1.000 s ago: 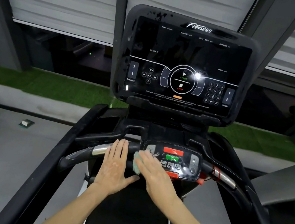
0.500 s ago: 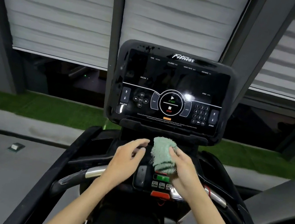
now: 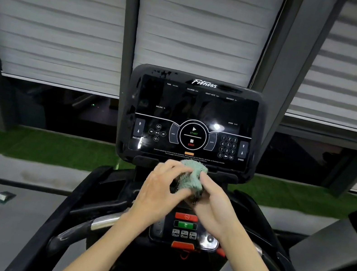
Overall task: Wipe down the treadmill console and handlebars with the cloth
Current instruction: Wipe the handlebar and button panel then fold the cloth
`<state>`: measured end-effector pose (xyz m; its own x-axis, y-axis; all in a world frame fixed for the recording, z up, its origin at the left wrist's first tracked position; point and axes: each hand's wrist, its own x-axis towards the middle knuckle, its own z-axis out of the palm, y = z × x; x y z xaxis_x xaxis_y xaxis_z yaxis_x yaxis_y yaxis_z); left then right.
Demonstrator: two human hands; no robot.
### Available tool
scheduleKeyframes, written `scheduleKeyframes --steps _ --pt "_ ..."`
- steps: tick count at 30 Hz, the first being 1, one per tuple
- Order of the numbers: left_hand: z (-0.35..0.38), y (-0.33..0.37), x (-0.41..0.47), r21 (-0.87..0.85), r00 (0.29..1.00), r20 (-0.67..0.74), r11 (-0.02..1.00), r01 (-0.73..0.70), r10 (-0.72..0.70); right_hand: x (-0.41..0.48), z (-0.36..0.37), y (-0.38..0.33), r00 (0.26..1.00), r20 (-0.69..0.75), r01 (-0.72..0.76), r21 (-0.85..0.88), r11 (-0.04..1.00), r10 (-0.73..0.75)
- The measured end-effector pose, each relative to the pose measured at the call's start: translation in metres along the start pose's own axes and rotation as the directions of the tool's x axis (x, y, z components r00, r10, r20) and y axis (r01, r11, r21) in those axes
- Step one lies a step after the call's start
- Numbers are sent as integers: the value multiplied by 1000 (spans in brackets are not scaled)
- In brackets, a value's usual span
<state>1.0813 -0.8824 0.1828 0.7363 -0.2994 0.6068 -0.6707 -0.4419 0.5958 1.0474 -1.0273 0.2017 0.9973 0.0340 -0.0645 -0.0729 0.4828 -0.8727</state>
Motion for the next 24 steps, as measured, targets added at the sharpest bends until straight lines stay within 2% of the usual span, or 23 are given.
scheduleKeyframes --steps 3,5,9,13,17,20,24 --pt "-10 7 6 -210 988 52 965 156 -148 -4 -5 -2 999 41 28 -158 987 -21" --pt "-17 10 14 -357 951 130 882 308 -279 -6 -12 -2 999 40 32 -249 968 -23" --pt "-25 7 30 -440 874 294 757 484 -388 -9 -20 -3 999 0 47 -409 911 -51" --pt "-35 6 43 -416 799 377 686 597 -468 -13 -25 -6 999 4 34 -492 870 -37" --pt "-42 4 52 -380 780 439 694 611 -446 -17 -30 -7 996 64 -26 -477 879 64" --pt "-45 5 52 -412 757 511 656 632 -409 -15 -28 -7 987 101 -78 -390 917 127" --pt "-48 7 54 -389 719 592 652 651 -365 -8 -25 -10 993 92 -16 -496 868 71"
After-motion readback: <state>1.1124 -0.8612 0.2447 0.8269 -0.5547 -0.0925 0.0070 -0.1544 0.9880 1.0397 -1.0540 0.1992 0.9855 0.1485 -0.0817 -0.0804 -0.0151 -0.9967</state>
